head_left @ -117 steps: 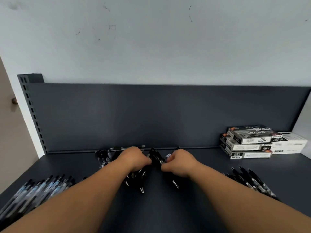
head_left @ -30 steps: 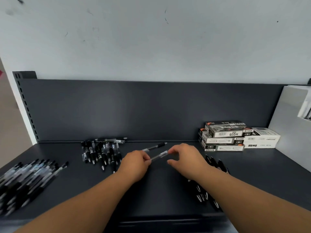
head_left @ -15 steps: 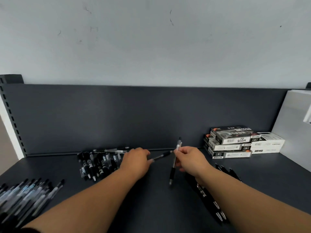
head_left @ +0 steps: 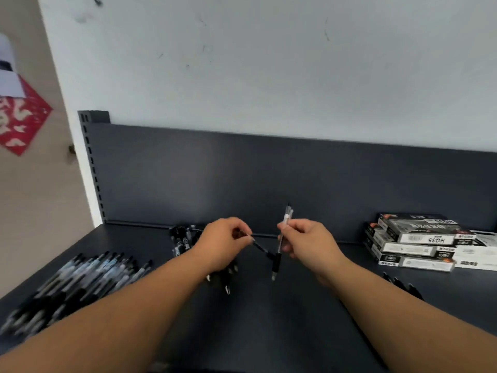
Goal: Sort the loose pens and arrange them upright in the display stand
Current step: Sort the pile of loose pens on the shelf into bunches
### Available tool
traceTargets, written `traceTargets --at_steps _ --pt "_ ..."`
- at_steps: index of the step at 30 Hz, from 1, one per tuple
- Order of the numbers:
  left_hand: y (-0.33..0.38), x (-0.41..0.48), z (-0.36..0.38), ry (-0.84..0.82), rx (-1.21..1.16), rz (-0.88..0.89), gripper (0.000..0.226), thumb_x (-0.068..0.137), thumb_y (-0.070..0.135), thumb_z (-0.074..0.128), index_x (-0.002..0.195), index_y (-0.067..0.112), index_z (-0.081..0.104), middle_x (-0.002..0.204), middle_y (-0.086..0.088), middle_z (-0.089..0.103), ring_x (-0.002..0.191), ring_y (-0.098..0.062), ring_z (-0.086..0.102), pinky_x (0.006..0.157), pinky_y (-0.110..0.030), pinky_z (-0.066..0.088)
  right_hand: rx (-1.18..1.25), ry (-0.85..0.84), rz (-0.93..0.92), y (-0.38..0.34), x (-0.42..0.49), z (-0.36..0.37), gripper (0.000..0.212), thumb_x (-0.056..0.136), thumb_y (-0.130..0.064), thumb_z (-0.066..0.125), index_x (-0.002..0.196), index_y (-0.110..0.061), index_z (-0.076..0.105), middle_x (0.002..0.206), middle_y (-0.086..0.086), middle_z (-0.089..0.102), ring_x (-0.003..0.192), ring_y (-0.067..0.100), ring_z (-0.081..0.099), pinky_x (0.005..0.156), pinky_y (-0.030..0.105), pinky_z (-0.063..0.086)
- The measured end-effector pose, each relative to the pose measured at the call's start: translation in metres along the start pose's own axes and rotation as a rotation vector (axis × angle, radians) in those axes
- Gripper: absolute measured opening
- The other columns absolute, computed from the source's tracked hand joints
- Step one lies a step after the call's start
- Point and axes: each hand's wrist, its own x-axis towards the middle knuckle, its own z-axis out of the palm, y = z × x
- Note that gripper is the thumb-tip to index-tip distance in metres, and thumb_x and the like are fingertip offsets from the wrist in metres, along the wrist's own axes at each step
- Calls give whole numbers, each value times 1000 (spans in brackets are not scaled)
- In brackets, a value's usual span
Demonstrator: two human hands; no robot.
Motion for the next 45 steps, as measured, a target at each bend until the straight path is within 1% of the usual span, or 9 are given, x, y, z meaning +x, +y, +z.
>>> traceTargets --at_steps 6,14,24,27,30,33,36,39,45 --pt "-28 -50 -75 191 -668 -236 6 90 13 65 87 18 67 74 2 63 68 -10 62 68 -22 52 75 -245 -63 -44 -16 74 19 95 -30 56 96 -19 72 64 -5 63 47 3 49 46 15 40" --pt "-86 -90 -145 300 -718 -450 7 96 21 56 90 19 59 85 -3 59 67 -16 67 58 -24 55 80 -473 -31 -66 -37 169 23 98 -25 53 97 -10 70 69 3 61 49 7 50 45 18 42" --pt "-105 -79 -129 73 -36 -385 23 88 28 67 109 19 64 83 4 65 66 -16 65 69 -26 58 -134 -473 35 -47 -39 199 24 95 -24 56 100 -4 68 68 4 59 52 9 55 48 21 48" --pt "-113 -66 -114 2 199 -337 32 86 33 68 115 19 62 101 1 69 84 -18 66 81 -24 51 -172 -443 47 -37 -36 198 23 91 -16 61 111 -6 62 69 4 63 51 9 60 53 25 54" --pt "-120 -62 -106 -86 394 -262 44 85 34 68 125 20 57 115 -1 65 107 -17 60 92 -25 45 -176 -439 75 -29 -36 198 53 82 -9 70 131 -13 50 76 7 68 61 16 67 59 28 56" --pt "-124 -60 -105 -204 558 -171 50 87 39 63 134 23 52 135 -4 49 121 -23 49 102 -31 40 -299 -425 -30 -32 -38 199 27 75 -12 74 100 -18 67 83 3 72 79 22 70 80 38 58" --pt "-126 -62 -111 -303 655 -139 44 89 47 56 130 30 55 142 3 43 127 -24 43 105 -39 37 -412 -456 -117 -37 -44 204 28 76 -14 72 104 -11 70 99 3 73 95 21 68 87 33 54" --pt "-125 -61 -117 -320 674 -140 33 89 43 57 121 35 61 130 4 55 119 -21 51 101 -36 41 -275 -492 -62 -39 -44 207 24 79 -6 70 100 -15 70 95 3 72 82 20 67 85 37 57" --pt "-118 -52 -116 -176 575 -119 38 92 39 54 128 31 54 134 0 50 122 -21 50 103 -36 39 -375 -244 -119 -38 -22 172 36 82 -24 72 118 -24 64 99 -9 66 89 6 60 80 16 43"
